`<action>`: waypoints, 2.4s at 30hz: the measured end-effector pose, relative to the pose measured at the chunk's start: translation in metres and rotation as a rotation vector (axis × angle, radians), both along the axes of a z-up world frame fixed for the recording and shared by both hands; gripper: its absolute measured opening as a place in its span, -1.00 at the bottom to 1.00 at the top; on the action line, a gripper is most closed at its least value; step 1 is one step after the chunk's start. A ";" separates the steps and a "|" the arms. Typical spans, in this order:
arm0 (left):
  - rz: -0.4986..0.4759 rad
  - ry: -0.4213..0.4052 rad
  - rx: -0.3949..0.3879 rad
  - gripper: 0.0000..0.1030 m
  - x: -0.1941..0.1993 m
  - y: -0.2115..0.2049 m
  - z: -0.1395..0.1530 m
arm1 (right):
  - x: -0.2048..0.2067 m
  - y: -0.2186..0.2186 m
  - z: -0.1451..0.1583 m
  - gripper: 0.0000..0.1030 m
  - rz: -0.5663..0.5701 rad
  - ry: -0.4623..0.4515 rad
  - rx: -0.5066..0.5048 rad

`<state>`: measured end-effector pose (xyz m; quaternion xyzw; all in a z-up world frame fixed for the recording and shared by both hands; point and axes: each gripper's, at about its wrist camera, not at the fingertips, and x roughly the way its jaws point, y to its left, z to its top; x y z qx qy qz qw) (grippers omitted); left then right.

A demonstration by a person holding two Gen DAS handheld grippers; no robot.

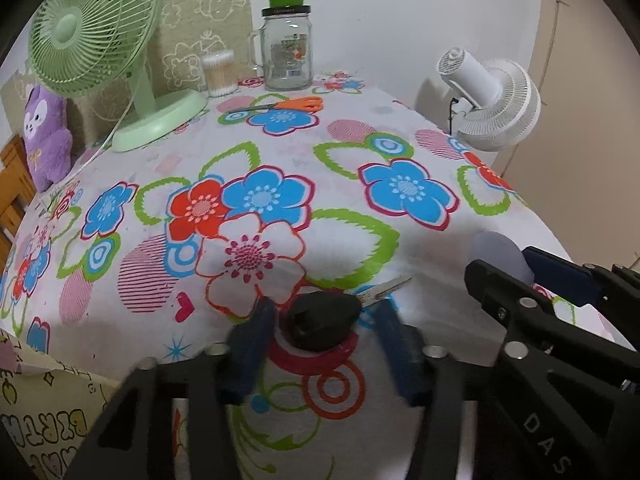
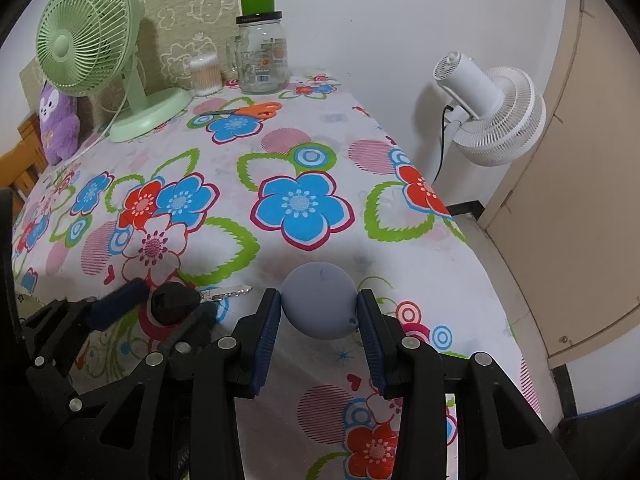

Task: Organize rigid objects
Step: 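Grasp the black car key with the left gripper while the right holds the grey object, then carry the black key and grey object toward the yellow box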

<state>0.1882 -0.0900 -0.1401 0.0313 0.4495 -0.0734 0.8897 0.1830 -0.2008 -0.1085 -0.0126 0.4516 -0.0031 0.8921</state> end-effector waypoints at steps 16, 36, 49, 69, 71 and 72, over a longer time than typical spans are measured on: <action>0.031 -0.014 0.019 -0.28 -0.017 0.003 0.009 | -0.016 0.003 0.007 -0.17 0.018 -0.012 0.013; 0.071 -0.057 0.018 -0.28 -0.059 0.013 0.033 | -0.056 0.014 0.030 -0.17 0.049 -0.061 0.043; 0.089 -0.084 0.021 -0.28 -0.091 0.019 0.051 | -0.087 0.019 0.047 -0.17 0.064 -0.090 0.057; 0.100 -0.124 0.031 -0.27 -0.130 0.027 0.082 | -0.123 0.032 0.078 -0.17 0.114 -0.134 0.049; 0.101 -0.127 0.028 -0.27 -0.133 0.028 0.086 | -0.125 0.033 0.082 -0.17 0.119 -0.140 0.044; 0.101 -0.133 0.028 -0.27 -0.135 0.030 0.089 | -0.126 0.035 0.085 -0.17 0.124 -0.145 0.041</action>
